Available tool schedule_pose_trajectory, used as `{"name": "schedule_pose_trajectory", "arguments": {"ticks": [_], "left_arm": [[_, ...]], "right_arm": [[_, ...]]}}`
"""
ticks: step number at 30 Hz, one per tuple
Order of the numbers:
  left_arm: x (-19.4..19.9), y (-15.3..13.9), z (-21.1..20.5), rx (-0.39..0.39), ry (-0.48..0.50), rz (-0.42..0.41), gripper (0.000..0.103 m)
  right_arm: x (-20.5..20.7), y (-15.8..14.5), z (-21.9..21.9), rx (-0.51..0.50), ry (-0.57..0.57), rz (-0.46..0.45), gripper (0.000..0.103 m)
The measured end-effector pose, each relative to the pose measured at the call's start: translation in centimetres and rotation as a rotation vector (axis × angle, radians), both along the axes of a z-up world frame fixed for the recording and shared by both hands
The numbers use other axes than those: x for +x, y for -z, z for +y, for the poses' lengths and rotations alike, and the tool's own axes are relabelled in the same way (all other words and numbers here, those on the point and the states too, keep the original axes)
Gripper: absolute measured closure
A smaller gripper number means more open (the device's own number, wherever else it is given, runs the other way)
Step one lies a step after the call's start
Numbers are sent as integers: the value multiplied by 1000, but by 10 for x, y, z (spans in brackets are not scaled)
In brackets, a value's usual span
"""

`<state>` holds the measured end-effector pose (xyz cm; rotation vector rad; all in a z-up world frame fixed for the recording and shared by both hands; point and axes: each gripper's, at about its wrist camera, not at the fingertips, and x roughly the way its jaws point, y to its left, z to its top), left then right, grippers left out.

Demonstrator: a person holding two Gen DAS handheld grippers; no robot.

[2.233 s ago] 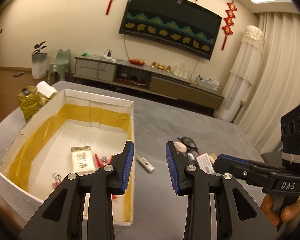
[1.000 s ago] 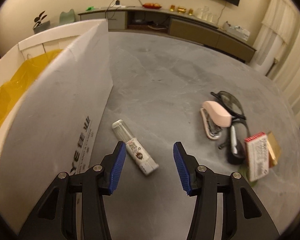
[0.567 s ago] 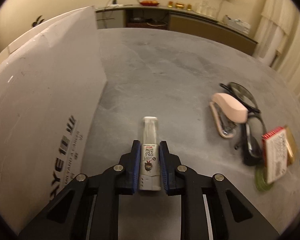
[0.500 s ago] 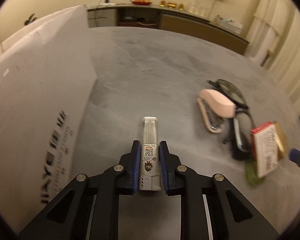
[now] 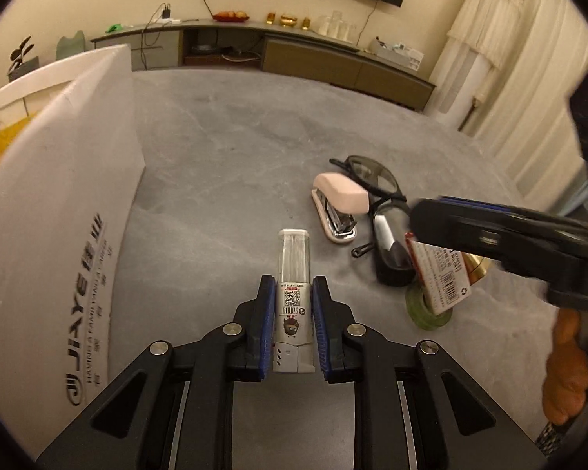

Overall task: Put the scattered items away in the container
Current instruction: 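Grasp the white stick with the left gripper while the right grasps the pink stapler, then carry the white stick and pink stapler with both grippers over the white box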

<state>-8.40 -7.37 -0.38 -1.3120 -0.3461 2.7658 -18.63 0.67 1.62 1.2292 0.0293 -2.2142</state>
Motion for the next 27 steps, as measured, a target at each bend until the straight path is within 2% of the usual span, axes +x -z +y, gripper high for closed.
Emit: {"name": "schedule_pose_trajectory", "arguments": {"ticks": [3, 7, 8, 9, 11, 17, 27], "left_arm": [[5, -2, -4, 3, 6, 8, 83], [8, -4, -7, 8, 12, 14, 83], [8, -6, -8, 11, 13, 19, 83], [9, -8, -9, 17, 14, 25, 83], [10, -12, -10, 27, 17, 39, 83], [21, -27, -12, 48, 20, 85, 83], [45, -57, -21, 60, -11, 154, 83]], "right_arm": [[-12, 1, -24, 62, -39, 17, 52], [-32, 25, -39, 144, -24, -20, 53], [-37, 31, -40, 150, -14, -31, 56], [-42, 36, -39, 146, -2, -41, 73], [-48, 39, -33, 126, 25, -52, 75], [-38, 5, -28, 36, 55, 1, 75], [2, -48, -39, -29, 9, 106, 75]]}}
